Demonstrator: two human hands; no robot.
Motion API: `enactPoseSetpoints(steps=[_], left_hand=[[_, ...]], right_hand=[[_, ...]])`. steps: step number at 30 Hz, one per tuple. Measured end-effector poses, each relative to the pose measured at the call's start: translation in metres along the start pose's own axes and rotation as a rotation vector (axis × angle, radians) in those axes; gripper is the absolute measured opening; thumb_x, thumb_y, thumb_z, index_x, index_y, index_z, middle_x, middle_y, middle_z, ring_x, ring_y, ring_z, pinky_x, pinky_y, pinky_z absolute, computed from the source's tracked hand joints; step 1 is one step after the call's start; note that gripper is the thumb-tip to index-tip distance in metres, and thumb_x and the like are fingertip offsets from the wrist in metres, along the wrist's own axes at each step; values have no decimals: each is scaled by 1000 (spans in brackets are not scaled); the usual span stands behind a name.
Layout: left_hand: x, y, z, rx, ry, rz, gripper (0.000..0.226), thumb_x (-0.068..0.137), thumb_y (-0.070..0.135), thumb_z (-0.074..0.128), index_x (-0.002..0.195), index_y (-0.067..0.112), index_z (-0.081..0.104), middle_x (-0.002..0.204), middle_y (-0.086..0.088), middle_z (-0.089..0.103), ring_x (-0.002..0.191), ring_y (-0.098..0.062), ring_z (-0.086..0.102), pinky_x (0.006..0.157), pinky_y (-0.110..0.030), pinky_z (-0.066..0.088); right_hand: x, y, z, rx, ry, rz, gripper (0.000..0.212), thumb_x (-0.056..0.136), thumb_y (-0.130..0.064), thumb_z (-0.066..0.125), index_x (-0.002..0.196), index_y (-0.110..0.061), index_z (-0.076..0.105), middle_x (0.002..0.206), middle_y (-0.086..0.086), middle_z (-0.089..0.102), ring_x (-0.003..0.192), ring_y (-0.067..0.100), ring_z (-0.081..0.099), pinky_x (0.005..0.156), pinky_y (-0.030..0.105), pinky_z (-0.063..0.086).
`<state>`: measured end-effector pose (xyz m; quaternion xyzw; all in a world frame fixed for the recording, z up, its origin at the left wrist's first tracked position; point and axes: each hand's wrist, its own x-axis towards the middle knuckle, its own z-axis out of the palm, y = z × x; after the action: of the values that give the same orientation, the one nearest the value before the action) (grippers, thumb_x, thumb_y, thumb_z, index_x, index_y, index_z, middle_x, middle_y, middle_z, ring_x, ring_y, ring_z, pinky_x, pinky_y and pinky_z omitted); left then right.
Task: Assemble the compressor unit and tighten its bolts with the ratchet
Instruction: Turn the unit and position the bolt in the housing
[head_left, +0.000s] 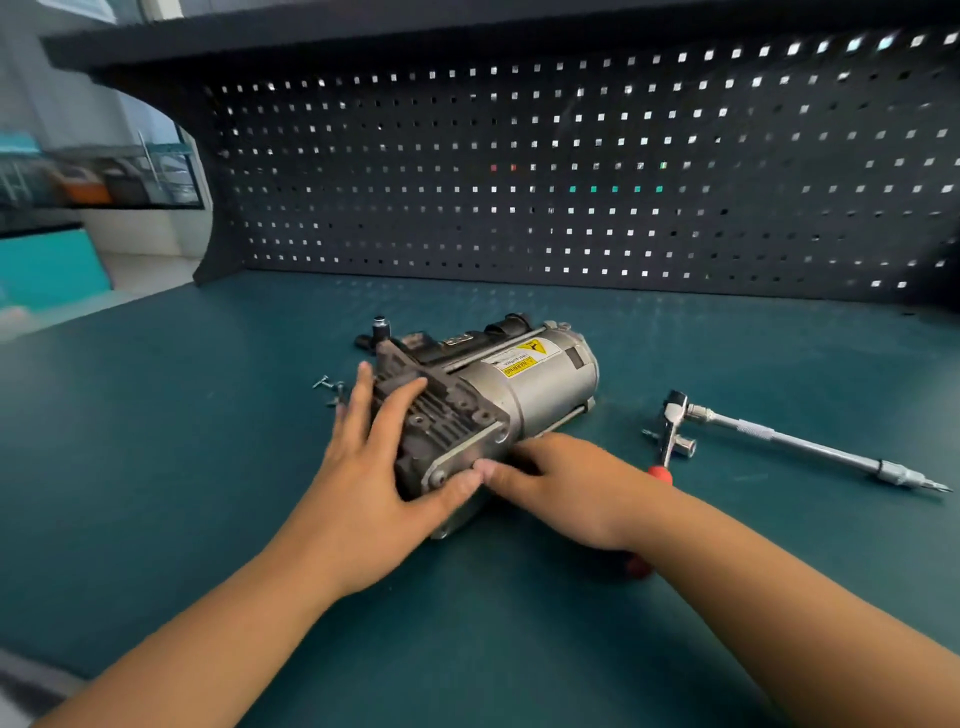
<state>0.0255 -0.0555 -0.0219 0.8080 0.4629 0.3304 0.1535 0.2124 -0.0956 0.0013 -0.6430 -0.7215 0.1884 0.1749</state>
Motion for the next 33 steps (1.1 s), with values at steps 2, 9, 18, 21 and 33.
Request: enactPoseSetpoints(steps=[2, 9, 18, 21, 33], left_hand=[[1, -1, 2, -15, 54, 38, 96, 54, 89, 44, 139, 48, 24, 152, 25, -8, 130, 8, 15, 105, -18, 23], [6, -4, 1, -183, 166, 128, 68, 51, 61, 66, 115, 50, 46, 137, 11, 33, 113, 30, 26, 88, 8, 21], [13, -2, -25, -322, 165, 168, 51, 53, 53, 69, 102, 39, 61, 128, 18, 48, 117, 9, 47, 91, -2, 32], [18, -2, -34, -389, 141, 169, 48, 55, 50, 69, 100, 35, 64, 118, 16, 58, 110, 1, 55, 89, -10, 39], [38, -18, -56, -726, 64, -54, 37, 51, 46, 68, 86, 34, 71, 80, 6, 67, 70, -11, 62, 50, -27, 49]], right_hand=[[2, -3, 4, -4, -46, -2, 56, 92, -59, 33, 110, -11, 58, 114, 6, 61, 105, 23, 55, 88, 33, 43], [-1, -4, 13, 85, 75, -36, 48, 87, -62, 44, 102, -18, 56, 97, -5, 60, 86, 12, 54, 62, 12, 37], [-1, -15, 16, 170, 167, -207, 47, 59, -47, 83, 84, -39, 44, 82, -25, 50, 75, -14, 49, 69, 0, 35], [3, -21, 17, 66, 284, -223, 49, 62, -46, 82, 72, -34, 35, 76, -18, 42, 65, -3, 39, 64, 8, 36], [31, -44, 4, -89, 418, -419, 50, 74, -53, 69, 82, -19, 33, 84, -2, 38, 79, 15, 30, 63, 28, 17]])
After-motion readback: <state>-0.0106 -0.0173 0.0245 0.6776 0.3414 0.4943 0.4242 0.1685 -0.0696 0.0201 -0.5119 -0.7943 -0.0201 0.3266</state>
